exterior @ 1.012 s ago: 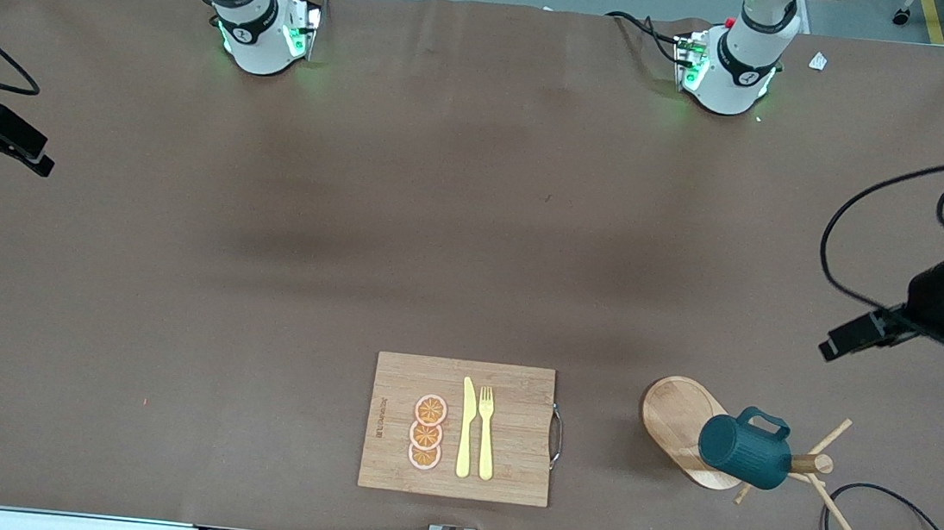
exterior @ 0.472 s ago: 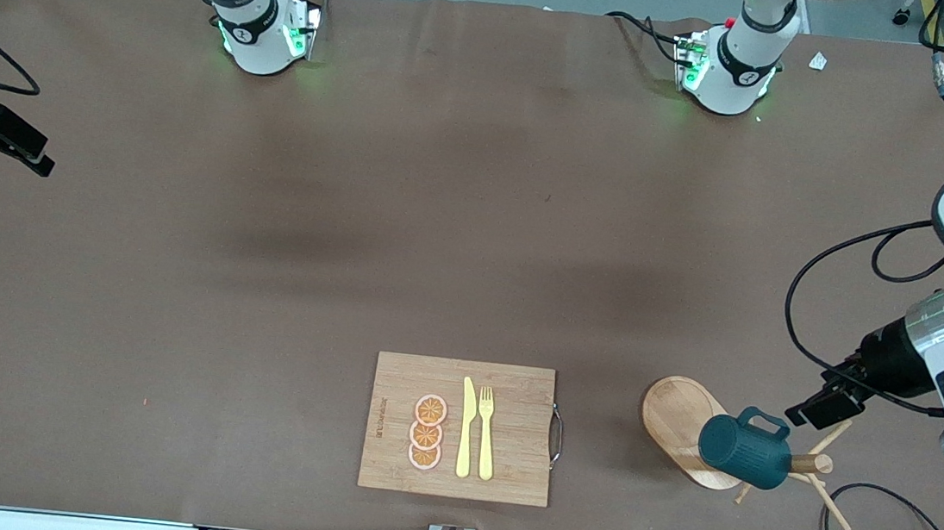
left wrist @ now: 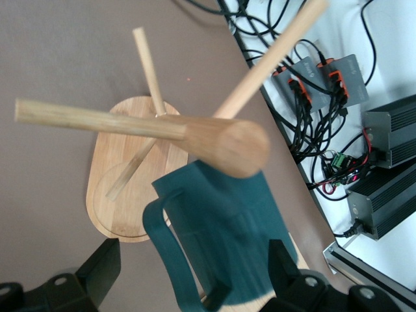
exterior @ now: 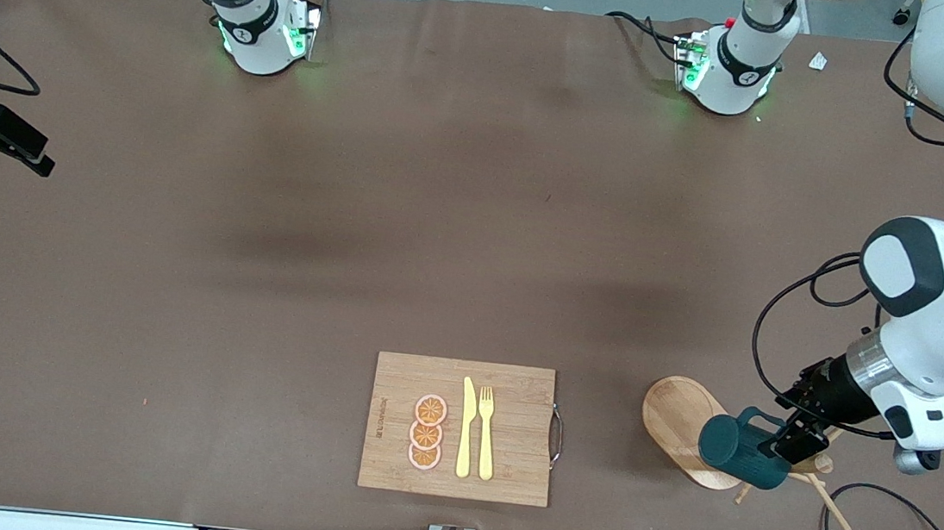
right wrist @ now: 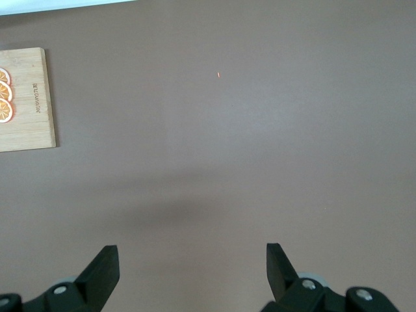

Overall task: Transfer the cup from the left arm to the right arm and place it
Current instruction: 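Close the left gripper on the teal mug's body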

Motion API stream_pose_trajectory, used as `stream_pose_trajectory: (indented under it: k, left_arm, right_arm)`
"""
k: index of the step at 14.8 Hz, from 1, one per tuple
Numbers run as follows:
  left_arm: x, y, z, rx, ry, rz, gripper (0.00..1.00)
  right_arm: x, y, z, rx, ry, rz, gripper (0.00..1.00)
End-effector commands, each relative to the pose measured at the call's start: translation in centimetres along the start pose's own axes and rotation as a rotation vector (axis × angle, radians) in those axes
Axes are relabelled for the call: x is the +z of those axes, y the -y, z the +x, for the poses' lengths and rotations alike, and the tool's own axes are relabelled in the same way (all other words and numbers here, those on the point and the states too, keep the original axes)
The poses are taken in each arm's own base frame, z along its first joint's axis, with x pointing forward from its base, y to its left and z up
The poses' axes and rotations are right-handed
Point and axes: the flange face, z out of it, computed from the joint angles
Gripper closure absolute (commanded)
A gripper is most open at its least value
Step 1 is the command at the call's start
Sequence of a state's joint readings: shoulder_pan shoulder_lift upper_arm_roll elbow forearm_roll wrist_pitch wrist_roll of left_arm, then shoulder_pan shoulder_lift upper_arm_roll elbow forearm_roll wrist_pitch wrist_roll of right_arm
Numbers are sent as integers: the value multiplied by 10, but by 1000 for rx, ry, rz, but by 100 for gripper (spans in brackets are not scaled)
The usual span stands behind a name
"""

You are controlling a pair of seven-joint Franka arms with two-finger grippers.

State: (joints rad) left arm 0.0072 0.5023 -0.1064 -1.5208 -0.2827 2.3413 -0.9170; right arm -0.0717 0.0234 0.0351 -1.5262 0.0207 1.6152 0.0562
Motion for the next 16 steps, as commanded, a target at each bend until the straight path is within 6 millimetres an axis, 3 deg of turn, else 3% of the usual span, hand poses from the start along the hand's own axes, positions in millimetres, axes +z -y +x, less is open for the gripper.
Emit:
stream_pose_trajectory:
  k: [1, 4, 12, 16]
  left_arm:
    - [-2, 4, -1, -126, 60, -77, 0]
    - [1, 4, 4, -148, 49, -110, 0]
    - [40, 8, 10, -270, 80, -187, 0]
    - [45, 0, 14, -295, 95, -215, 0]
  right_arm:
    - [0, -3, -2, 14, 2, -12, 0]
    - [0, -2, -2, 13, 3, -12, 0]
    - [-1, 0, -2, 6, 0, -13, 0]
    - [-6, 5, -2, -12, -13, -11, 0]
